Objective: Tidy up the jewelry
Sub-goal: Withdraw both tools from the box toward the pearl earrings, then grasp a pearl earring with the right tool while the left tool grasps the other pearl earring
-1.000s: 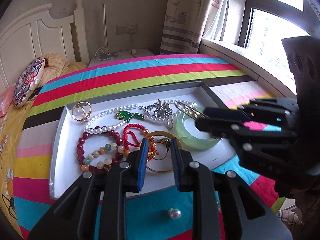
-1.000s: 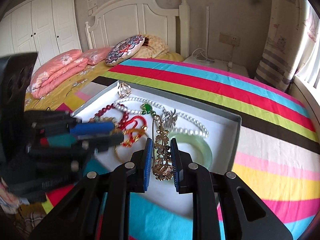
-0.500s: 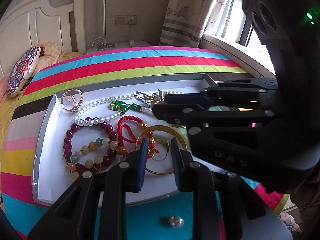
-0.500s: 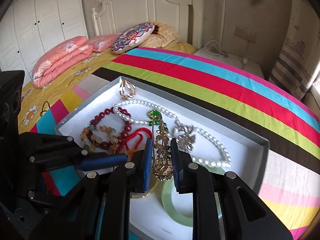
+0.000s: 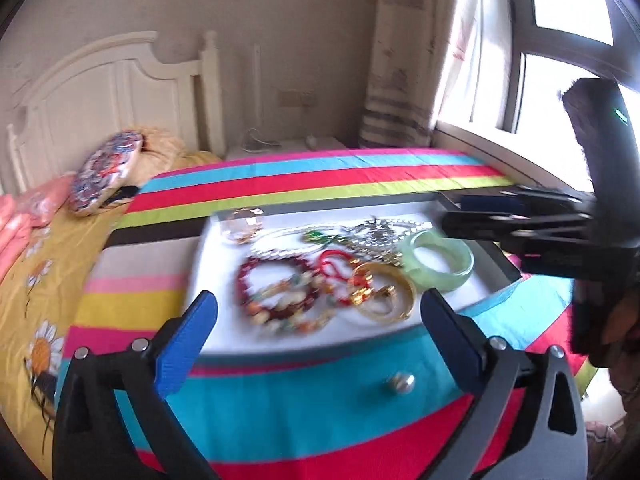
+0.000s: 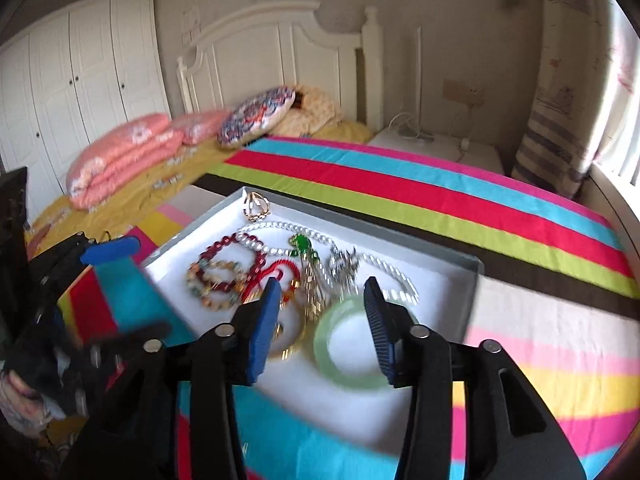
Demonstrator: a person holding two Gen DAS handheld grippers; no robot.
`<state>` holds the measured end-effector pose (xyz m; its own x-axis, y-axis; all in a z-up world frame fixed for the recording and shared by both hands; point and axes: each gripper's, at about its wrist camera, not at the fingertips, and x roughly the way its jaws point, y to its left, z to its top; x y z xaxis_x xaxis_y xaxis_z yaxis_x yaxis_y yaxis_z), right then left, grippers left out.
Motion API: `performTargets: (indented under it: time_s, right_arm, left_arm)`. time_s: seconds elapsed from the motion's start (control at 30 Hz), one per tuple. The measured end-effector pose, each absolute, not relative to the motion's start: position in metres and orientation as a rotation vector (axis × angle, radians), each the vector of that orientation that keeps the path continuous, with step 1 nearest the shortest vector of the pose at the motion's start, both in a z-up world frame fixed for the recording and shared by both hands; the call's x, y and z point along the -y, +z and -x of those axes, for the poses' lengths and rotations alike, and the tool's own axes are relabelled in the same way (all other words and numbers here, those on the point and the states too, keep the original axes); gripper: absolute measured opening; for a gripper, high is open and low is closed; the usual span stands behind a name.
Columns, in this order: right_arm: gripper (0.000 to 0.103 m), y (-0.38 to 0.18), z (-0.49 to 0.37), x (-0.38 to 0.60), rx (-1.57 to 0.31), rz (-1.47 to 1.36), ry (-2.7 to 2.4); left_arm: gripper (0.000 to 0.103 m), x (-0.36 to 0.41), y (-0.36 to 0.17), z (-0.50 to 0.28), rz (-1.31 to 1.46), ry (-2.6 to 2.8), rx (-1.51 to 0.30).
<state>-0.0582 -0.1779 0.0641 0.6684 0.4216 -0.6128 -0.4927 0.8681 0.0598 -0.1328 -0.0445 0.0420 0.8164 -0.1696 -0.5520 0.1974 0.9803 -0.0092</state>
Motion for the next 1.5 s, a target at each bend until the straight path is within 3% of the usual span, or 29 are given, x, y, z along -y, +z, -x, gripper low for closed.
performTargets:
  time_s: [0.33, 0.73, 0.97, 1.17, 1.5]
  right_arm:
    - [0.049, 0.038, 0.14, 0.204, -0.656, 0.101, 0.504]
    - [0.049, 0.006, 0.162, 0.169, -0.709, 0.207, 0.585]
    - [0.049, -0.001, 0.162, 0.161, -0.724, 0.228, 0.578]
    - [0.037, -0.001, 0.156, 0.164, -0.738, 0.188, 0.575]
    - [0.026, -0.004, 0.155, 0.157, -0.733, 0.204, 0.564]
  left_arm:
    - [0.101, 0.018, 0.025, 0.15, 0.044, -0.148, -0.586]
    - [0.101, 0.051, 0.01, 0.143, -0.139, -0.19, -0.649]
    - [0.101, 0.042, 0.008, 0.136, -0.071, -0.223, -0.685]
    - [0.101, 0.044, 0.006, 0.135, -0.076, -0.225, -0.694]
    - [0.101, 0.046, 0.006, 0.136, -0.091, -0.221, -0.694]
